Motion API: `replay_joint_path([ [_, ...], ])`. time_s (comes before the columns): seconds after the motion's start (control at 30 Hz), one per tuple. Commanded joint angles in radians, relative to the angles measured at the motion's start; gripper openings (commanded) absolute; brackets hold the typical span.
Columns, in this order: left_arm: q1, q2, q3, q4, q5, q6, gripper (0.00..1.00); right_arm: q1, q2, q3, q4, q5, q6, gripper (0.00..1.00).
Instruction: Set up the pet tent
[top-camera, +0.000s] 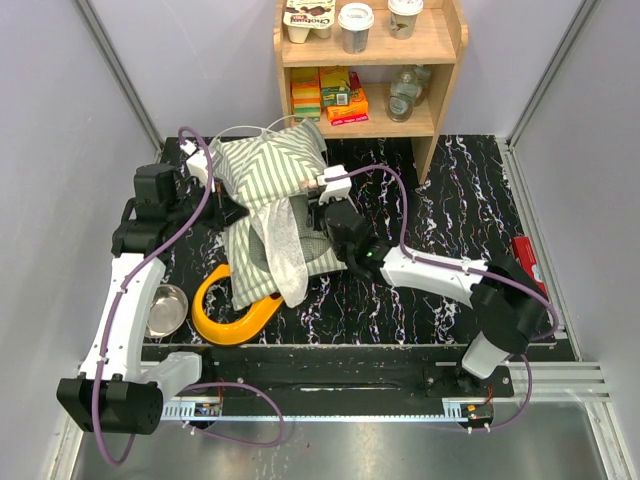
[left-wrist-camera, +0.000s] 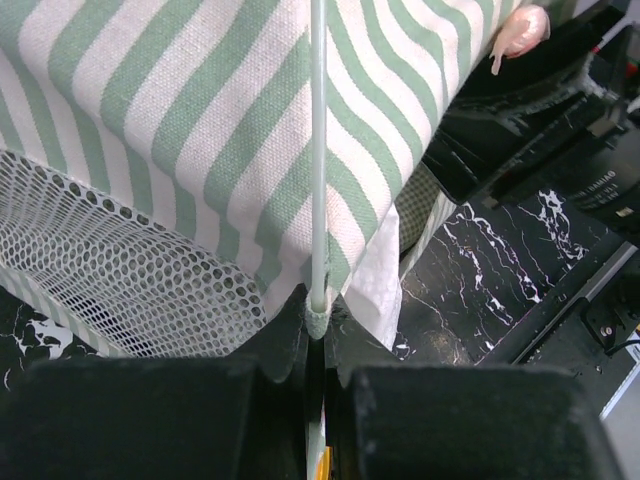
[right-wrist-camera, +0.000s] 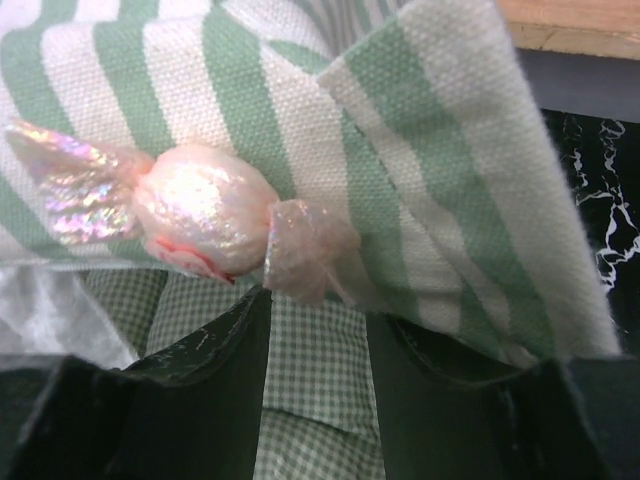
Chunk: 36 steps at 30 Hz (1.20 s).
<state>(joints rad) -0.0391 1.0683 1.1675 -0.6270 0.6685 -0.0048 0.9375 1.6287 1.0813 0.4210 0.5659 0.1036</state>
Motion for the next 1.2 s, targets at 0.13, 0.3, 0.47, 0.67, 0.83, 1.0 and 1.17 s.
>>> replay_joint_path([
  [0.13,-0.007,-0.016,0.0,0.073,0.06,-0.027,0.0,-0.074,0.106,0.108,0.248,0.048,0.015,0.52],
  [0.3,-0.008,-0.011,0.003,0.073,0.065,-0.029,0.0,-0.077,0.167,0.143,0.327,0.08,0.044,0.29],
  [0.47,-0.008,-0.011,0.001,0.073,0.062,-0.029,0.0,-0.095,0.158,0.105,0.369,0.052,0.076,0.0],
  [0.67,-0.008,-0.007,0.006,0.076,0.022,-0.015,0.0,-0.115,-0.014,-0.023,0.239,-0.439,0.027,0.0],
  [0.83,-0.008,0.002,0.0,0.088,0.008,-0.017,0.0,-0.141,-0.17,-0.023,-0.074,-1.041,-0.037,0.0],
  [1.0,-0.007,0.002,0.004,0.092,-0.01,-0.02,0.0,-0.151,-0.269,-0.02,-0.214,-0.95,-0.071,0.0],
  [1.17,-0.008,-0.002,0.006,0.085,0.025,-0.032,0.0,-0.149,-0.253,-0.079,-0.114,-0.488,-0.016,0.04],
])
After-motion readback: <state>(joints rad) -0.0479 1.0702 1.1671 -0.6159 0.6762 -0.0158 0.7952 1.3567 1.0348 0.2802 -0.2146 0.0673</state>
